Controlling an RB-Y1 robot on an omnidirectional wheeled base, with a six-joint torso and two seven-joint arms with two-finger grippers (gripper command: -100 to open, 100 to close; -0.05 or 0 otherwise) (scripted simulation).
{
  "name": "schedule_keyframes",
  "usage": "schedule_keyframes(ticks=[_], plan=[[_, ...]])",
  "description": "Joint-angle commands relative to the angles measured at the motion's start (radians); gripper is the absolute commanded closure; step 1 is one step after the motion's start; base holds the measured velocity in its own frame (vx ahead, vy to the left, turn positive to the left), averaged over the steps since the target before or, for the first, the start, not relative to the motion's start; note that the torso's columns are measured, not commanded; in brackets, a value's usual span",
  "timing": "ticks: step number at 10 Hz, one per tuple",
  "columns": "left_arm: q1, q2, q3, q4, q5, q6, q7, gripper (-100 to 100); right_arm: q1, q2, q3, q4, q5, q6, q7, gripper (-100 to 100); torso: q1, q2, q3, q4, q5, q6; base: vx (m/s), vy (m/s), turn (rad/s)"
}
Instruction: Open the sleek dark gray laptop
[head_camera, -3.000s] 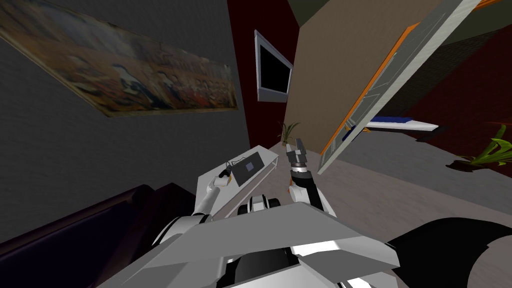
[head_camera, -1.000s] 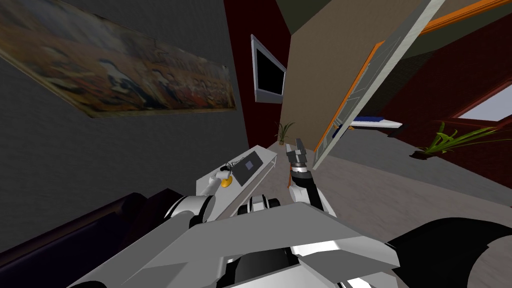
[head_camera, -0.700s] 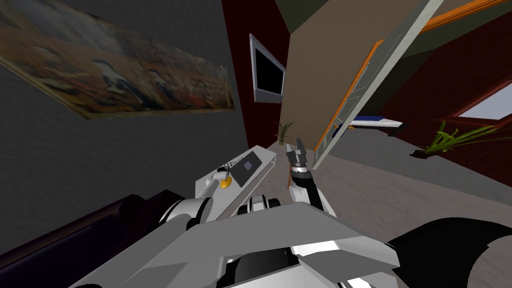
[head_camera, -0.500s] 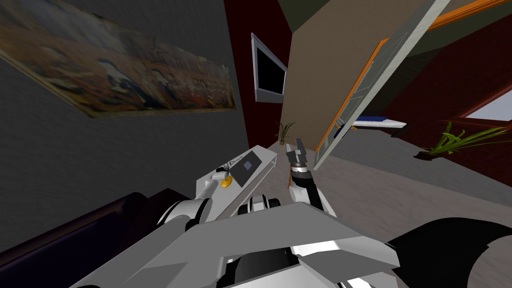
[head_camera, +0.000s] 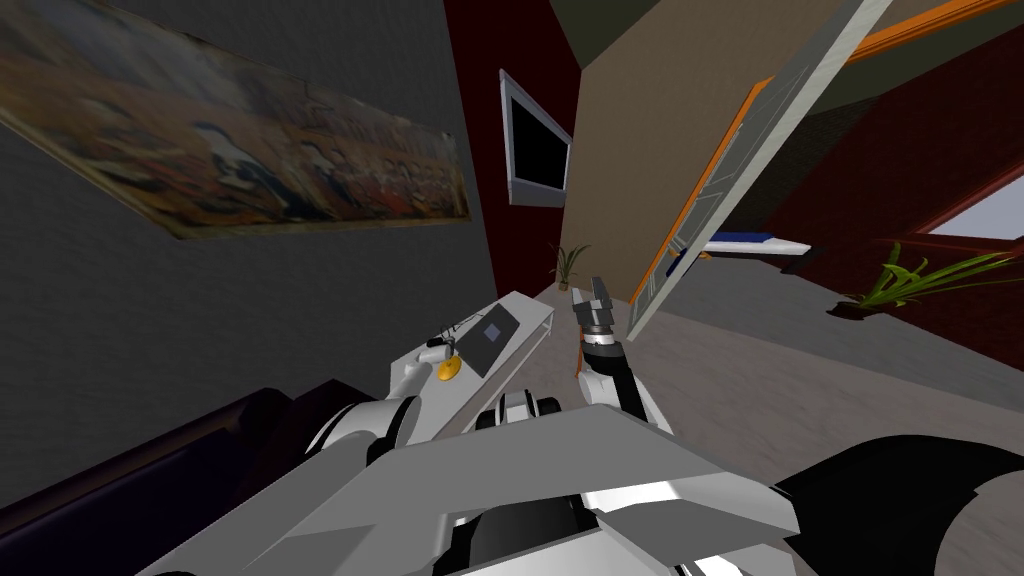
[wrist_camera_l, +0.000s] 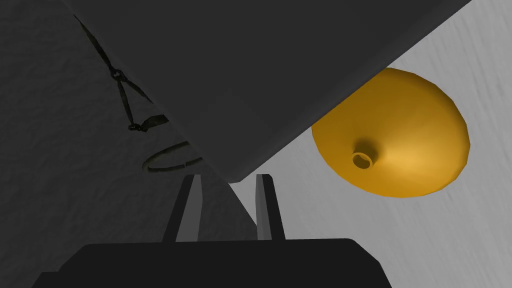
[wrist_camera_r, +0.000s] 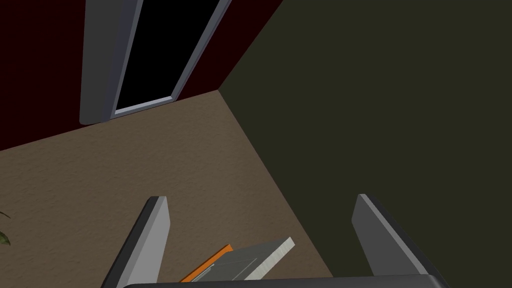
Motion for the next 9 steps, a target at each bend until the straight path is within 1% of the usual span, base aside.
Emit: schedule_keyframes(ticks=[1,2,6,7,8,9], plan=[[0.006,-0.001,-0.006,0.029,0.056,-0.004,-0.042,100,0.0,0.0,0.0,0.0,0.0,0.0,0.0,0,0.0,0.0,0.0,0.0,0.0,0.001,-0.005,0.006,-0.023],[0.006,-0.001,-0.006,0.048,0.056,-0.004,-0.042,100,0.0,0.0,0.0,0.0,0.0,0.0,0.0,0,0.0,-0.001,0.0,0.002,0.0,0.003,-0.003,0.003,-0.01],[0.006,-0.001,-0.006,0.048,0.056,-0.004,-0.042,100,0.0,0.0,0.0,0.0,0.0,0.0,0.0,0,-0.003,-0.001,0.001,0.003,-0.001,0.004,0.003,-0.005,-0.003],[0.055,0.041,0.024,0.015,0.099,0.027,-0.087,100,0.0,0.0,0.0,0.0,0.0,0.0,0.0,0,-0.003,-0.002,0.0,0.005,-0.002,0.005,0.016,-0.027,-0.164],[0.031,0.041,0.024,0.058,0.137,0.026,-0.108,100,0.0,0.0,0.0,0.0,0.0,0.0,0.0,0,-0.002,-0.004,0.0,0.005,-0.003,0.003,0.022,-0.03,-0.081],[0.055,0.041,0.024,0.017,0.137,0.027,-0.108,100,0.0,0.0,0.0,0.0,0.0,0.0,0.0,0,-0.002,-0.002,0.0,0.005,-0.003,0.001,0.013,-0.016,0.033]])
